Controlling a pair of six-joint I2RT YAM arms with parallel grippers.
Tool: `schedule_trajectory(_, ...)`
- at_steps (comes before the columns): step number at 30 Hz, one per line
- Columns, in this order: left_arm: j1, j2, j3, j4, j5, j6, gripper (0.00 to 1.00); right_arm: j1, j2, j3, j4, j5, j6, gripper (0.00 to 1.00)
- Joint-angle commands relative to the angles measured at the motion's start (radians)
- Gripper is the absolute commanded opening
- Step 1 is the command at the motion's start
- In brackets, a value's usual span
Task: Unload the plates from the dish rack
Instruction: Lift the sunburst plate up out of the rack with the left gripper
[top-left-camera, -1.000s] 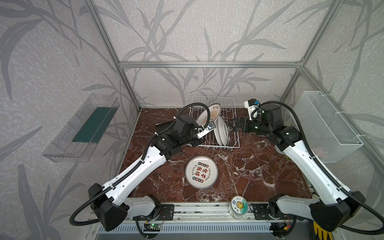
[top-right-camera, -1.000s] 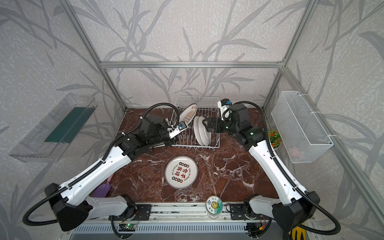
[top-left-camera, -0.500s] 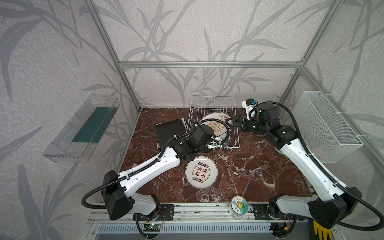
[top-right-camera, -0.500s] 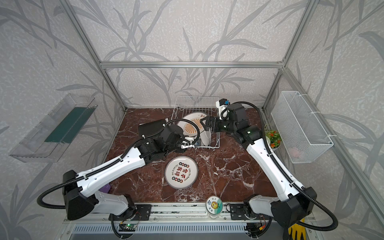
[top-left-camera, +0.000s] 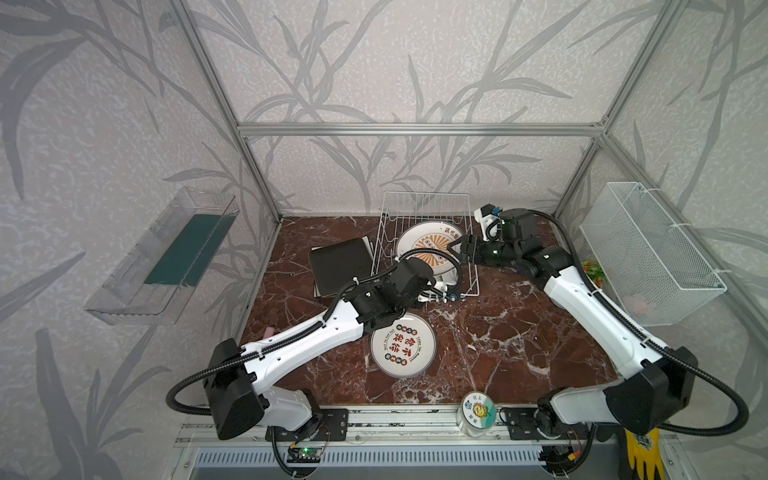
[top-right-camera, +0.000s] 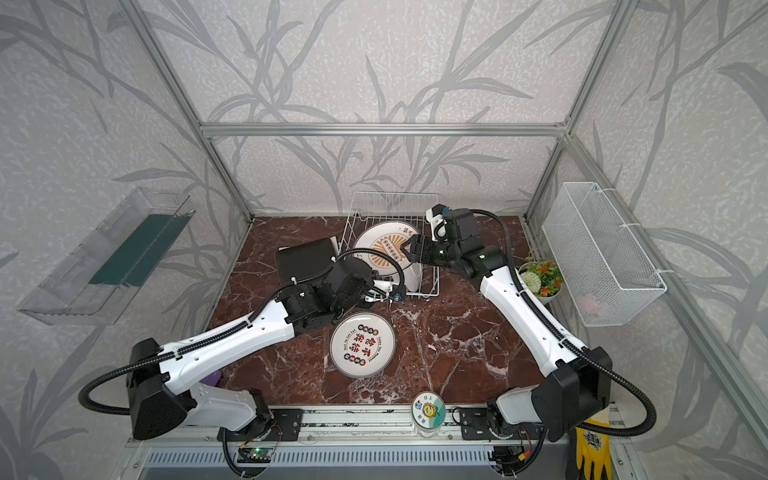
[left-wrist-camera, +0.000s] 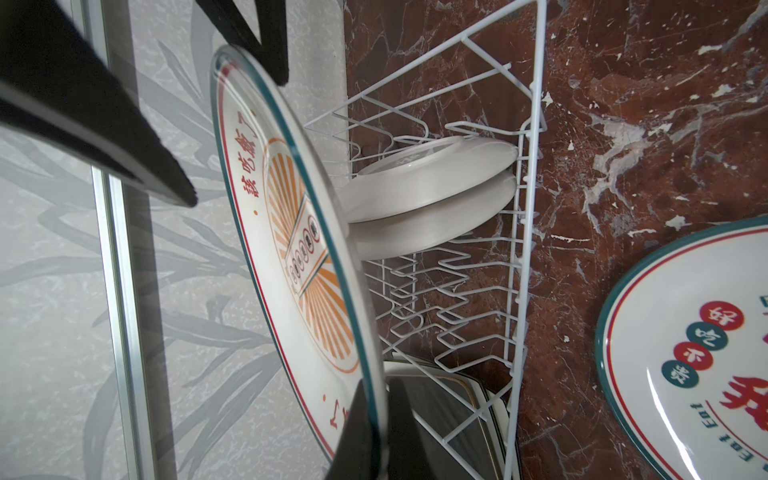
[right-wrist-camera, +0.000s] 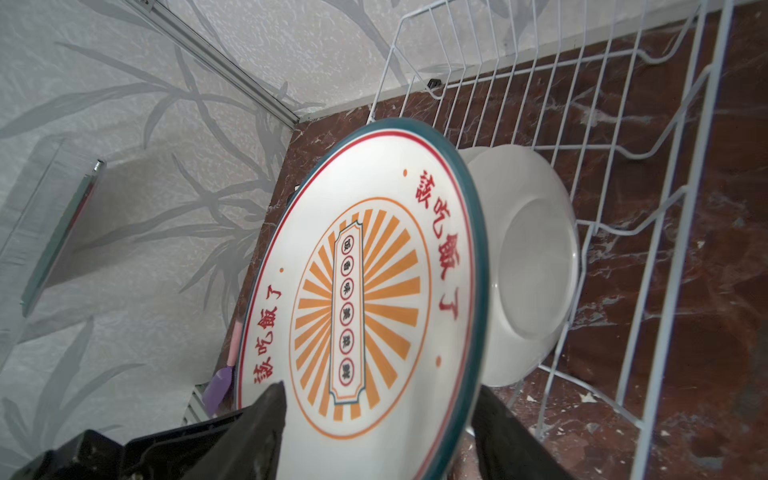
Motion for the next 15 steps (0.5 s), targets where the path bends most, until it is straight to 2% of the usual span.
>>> schedule_trajectory(1, -0.009, -0.017, -0.034, 0.151, -0.054, 0.090, 0.00, 0.003, 0.015, 0.016, 0.022, -0.040, 0.035, 0.61)
schedule_trajectory(5, -0.009, -0.011, -0.031, 0.147, -0.059, 0.072, 0.00, 0.003, 0.030, 0.015, 0.021, -0.059, 0.048, 0.46)
schedule_trajectory(15, -0.010, -0.014, -0.053, 0.190, -0.058, 0.052, 0.00, 0.003, 0.037, 0.007, 0.038, -0.083, 0.042, 0.24)
